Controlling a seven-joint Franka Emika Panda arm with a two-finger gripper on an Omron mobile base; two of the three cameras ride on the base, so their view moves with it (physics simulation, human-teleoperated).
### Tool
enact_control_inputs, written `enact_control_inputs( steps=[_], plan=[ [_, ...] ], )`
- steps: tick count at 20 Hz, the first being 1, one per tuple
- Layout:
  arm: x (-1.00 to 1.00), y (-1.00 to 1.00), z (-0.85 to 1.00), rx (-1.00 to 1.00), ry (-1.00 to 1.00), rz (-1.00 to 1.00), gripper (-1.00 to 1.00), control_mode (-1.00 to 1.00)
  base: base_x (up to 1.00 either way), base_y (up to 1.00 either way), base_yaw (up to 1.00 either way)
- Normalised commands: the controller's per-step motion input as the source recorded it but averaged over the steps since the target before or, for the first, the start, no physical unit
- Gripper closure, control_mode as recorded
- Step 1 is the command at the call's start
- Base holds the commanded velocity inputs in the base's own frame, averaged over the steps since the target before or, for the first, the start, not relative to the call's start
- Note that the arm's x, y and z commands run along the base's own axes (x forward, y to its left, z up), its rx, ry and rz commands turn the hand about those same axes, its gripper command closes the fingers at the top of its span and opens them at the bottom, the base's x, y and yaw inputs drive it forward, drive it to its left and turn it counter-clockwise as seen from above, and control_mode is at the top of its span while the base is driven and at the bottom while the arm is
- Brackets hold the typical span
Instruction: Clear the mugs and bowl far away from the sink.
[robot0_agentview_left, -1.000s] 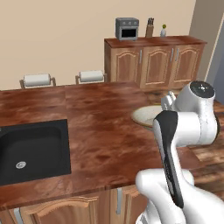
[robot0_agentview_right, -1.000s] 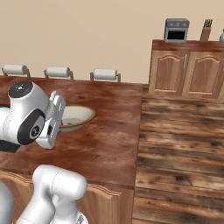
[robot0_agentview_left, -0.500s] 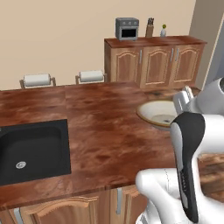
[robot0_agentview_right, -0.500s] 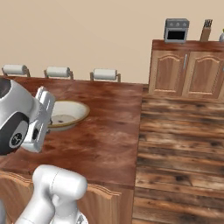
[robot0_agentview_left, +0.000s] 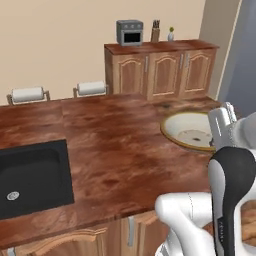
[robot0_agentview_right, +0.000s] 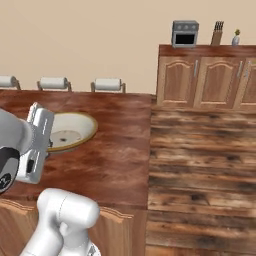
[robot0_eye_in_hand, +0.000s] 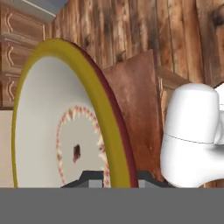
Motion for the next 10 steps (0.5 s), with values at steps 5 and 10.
enact_control_inputs(
  steps=[5,10],
  plan=[
    [0.0,0.0,0.0,0.0,0.0,0.0,1.0,1.0,0.0,-0.1,-0.98],
    [0.0,0.0,0.0,0.0,0.0,0.0,1.0,1.0,0.0,0.0,-1.0]
  ],
)
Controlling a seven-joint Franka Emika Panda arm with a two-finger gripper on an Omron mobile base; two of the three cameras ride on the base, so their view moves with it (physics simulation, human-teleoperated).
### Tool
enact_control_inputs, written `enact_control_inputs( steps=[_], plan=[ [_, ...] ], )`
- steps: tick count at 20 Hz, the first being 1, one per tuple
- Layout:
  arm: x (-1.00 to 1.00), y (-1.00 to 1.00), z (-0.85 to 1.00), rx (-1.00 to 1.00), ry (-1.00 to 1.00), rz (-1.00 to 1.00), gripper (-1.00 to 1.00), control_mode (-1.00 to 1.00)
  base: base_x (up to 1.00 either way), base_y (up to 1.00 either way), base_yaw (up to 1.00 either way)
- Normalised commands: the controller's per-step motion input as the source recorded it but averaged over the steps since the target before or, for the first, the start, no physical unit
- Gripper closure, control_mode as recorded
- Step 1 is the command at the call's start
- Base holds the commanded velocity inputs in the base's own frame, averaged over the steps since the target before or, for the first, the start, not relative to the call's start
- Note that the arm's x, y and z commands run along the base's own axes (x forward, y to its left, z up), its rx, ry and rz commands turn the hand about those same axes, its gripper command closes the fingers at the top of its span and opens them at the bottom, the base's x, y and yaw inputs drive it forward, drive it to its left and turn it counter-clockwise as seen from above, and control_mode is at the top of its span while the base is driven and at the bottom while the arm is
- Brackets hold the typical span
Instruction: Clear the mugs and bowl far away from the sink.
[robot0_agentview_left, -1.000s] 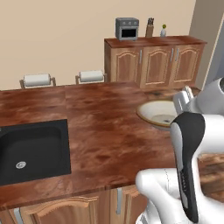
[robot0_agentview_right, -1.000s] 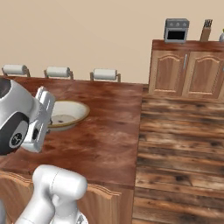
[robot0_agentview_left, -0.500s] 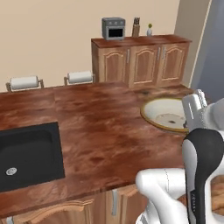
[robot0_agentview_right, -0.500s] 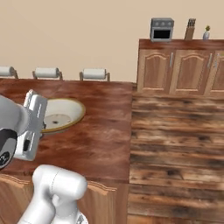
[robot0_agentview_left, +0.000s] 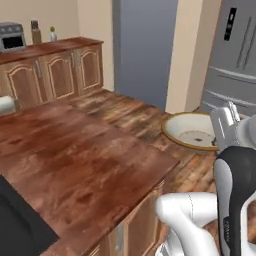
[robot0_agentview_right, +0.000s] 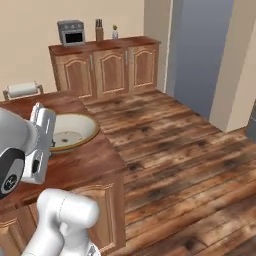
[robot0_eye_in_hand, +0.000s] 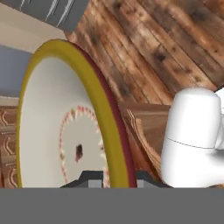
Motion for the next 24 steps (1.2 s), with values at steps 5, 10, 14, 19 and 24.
enact_control_inputs(
  steps=[5,10,14,19,24],
  plan=[
    [0.0,0.0,0.0,0.0,0.0,0.0,1.0,1.0,0.0,0.0,-1.0],
    [0.0,0.0,0.0,0.0,0.0,0.0,1.0,1.0,0.0,0.0,-1.0],
    [0.0,0.0,0.0,0.0,0.0,0.0,1.0,1.0,0.0,0.0,-1.0],
    [0.0,0.0,0.0,0.0,0.0,0.0,1.0,1.0,0.08,0.07,-0.97],
    [0.0,0.0,0.0,0.0,0.0,0.0,1.0,1.0,0.97,0.51,-0.55]
  ],
)
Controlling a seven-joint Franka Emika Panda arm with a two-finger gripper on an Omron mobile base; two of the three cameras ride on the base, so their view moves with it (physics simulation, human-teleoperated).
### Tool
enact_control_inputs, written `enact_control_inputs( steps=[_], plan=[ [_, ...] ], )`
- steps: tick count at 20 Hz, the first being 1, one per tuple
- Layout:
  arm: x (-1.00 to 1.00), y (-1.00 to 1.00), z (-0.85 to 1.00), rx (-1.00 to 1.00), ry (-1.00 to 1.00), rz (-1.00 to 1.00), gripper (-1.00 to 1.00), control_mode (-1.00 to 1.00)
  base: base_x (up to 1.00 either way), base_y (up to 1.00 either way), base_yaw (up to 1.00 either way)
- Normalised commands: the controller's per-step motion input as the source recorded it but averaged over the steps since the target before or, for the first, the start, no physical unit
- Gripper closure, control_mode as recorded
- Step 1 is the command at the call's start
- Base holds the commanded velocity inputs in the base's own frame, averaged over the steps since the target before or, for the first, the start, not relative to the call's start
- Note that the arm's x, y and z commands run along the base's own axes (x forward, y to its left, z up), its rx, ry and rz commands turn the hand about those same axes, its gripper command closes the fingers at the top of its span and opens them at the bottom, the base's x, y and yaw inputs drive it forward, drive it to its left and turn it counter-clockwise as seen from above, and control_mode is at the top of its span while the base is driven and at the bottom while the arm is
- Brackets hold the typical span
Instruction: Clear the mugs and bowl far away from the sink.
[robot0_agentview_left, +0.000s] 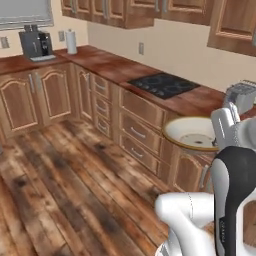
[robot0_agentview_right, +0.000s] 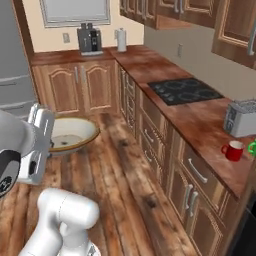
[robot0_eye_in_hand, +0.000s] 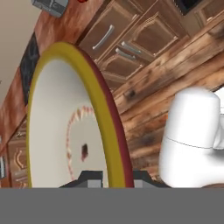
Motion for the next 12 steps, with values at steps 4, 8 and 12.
enact_control_inputs(
  steps=[4,8,12],
  plan=[
    [0.0,0.0,0.0,0.0,0.0,0.0,1.0,1.0,1.0,0.47,-0.37],
    [0.0,0.0,0.0,0.0,0.0,0.0,1.0,1.0,1.0,0.36,-0.49],
    [0.0,0.0,0.0,0.0,0.0,0.0,1.0,1.0,0.5,0.24,-0.88]
  ],
)
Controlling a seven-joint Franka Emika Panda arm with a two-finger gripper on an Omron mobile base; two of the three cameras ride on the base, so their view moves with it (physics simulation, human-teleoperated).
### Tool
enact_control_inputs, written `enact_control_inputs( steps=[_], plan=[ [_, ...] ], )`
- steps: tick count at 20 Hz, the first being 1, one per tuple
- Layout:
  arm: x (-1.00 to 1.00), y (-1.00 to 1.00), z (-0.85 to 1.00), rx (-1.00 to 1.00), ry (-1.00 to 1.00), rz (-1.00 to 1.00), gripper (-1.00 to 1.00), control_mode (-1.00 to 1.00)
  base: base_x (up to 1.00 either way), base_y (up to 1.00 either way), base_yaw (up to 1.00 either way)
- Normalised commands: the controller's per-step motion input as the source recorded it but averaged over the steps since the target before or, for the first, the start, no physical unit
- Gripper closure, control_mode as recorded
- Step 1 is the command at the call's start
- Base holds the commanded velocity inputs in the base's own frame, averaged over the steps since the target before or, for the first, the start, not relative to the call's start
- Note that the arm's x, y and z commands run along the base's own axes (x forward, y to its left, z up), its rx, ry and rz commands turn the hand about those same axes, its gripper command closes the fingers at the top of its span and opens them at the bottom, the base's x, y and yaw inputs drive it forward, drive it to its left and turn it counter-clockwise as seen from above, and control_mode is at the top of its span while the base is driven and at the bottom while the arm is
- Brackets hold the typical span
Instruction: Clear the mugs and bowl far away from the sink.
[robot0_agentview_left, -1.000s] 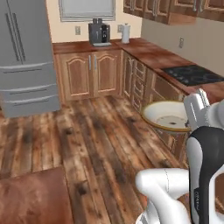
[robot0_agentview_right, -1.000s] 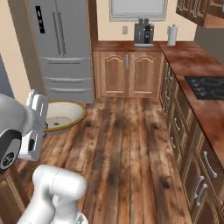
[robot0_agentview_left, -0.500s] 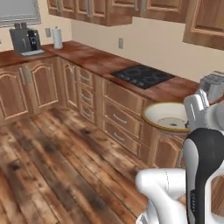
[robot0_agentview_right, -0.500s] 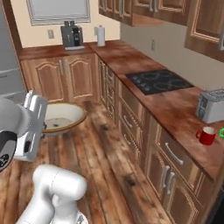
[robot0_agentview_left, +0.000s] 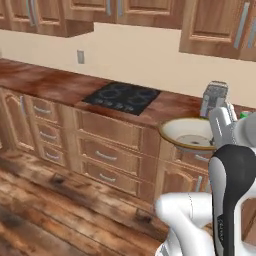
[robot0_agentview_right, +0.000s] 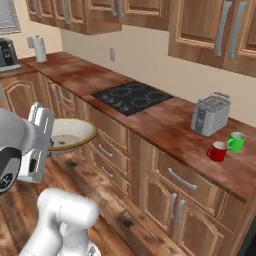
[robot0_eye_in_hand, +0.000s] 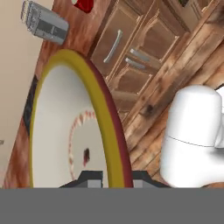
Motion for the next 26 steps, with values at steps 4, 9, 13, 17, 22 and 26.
enact_control_inputs(
  steps=[4,9,13,17,22,26],
  plan=[
    [0.0,0.0,0.0,0.0,0.0,0.0,1.0,1.0,0.22,0.21,-0.97],
    [0.0,0.0,0.0,0.0,0.0,0.0,1.0,1.0,0.19,0.54,-0.78],
    [0.0,0.0,0.0,0.0,0.0,0.0,1.0,1.0,0.3,0.76,-0.48],
    [0.0,0.0,0.0,0.0,0.0,0.0,1.0,1.0,0.23,1.0,-0.28],
    [0.0,0.0,0.0,0.0,0.0,0.0,1.0,1.0,0.23,0.79,-0.2],
    [0.0,0.0,0.0,0.0,0.0,0.0,1.0,1.0,0.44,0.0,-0.06]
  ],
)
